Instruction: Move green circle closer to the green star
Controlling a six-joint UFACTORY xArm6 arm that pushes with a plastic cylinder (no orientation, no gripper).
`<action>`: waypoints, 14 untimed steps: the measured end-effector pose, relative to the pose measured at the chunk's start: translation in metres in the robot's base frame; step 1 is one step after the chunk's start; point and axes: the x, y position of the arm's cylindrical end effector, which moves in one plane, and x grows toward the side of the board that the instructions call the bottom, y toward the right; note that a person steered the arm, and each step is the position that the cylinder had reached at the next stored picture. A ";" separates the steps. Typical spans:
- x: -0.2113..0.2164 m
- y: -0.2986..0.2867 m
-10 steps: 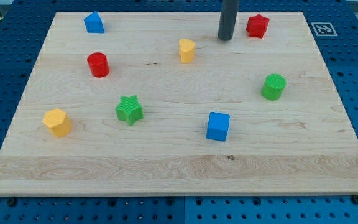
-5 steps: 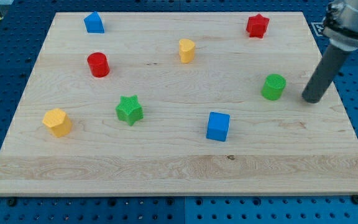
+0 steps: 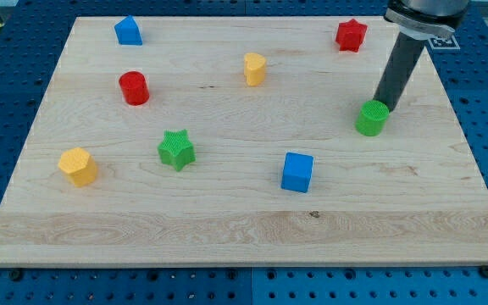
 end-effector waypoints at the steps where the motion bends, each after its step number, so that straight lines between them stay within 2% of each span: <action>1: 0.000 0.000; 2: 0.007 0.028; 3: 0.019 0.021; 5: 0.021 -0.056; 7: 0.037 -0.017; 10: 0.038 -0.099; 11: 0.040 -0.058; 12: 0.066 -0.066; 13: 0.072 -0.093; 14: 0.072 -0.146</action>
